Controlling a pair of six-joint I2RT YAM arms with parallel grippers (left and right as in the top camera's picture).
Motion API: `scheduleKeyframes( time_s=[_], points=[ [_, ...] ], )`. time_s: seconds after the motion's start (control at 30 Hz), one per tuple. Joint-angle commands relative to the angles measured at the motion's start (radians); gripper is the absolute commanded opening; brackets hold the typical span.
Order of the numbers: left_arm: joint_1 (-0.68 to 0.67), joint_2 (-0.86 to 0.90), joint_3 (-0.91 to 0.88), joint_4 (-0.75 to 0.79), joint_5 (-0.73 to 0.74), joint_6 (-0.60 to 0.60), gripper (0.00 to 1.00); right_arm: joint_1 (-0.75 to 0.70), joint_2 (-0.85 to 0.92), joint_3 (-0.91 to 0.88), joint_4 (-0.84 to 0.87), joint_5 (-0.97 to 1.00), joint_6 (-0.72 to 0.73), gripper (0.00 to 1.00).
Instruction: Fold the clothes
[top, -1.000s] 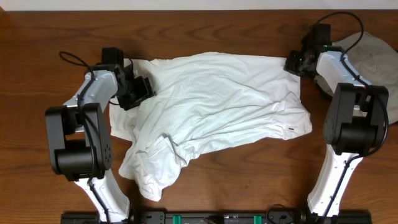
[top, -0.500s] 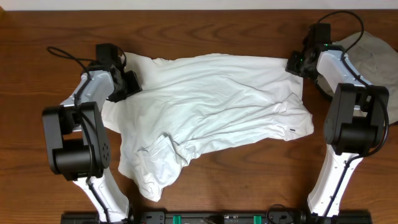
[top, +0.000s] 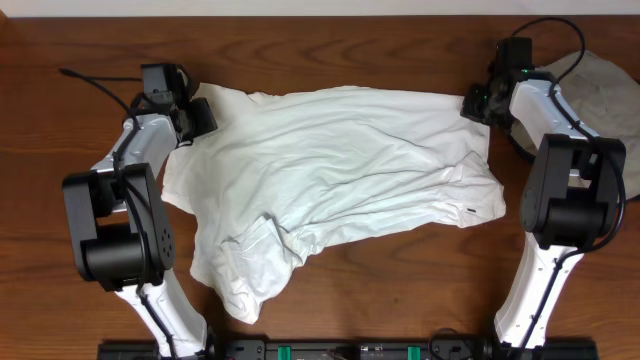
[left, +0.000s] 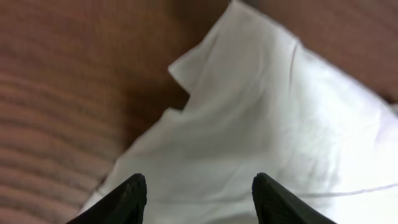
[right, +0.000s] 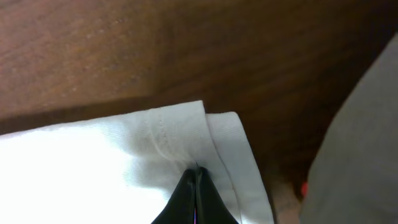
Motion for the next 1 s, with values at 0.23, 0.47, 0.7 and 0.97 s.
scheduleKeyframes(
  time_s=[0.23,0.47,0.7,0.97],
  points=[
    [-0.008,0.008,0.125,-0.211,-0.008,0.046,0.06,-0.022,0.061,0.008,-0.12,0.099,-0.022,0.01],
    [-0.133,-0.018,0.157,-0.257,-0.008,0.046,0.06,-0.001,0.061,0.022,-0.115,0.052,-0.022,0.01],
    [-0.216,0.046,0.157,-0.239,-0.008,0.007,0.06,0.03,0.061,0.022,-0.111,0.053,-0.023,0.01],
    [-0.209,0.107,0.157,-0.242,-0.008,0.001,0.06,0.034,0.061,0.022,-0.112,0.053,-0.023,0.01]
  ],
)
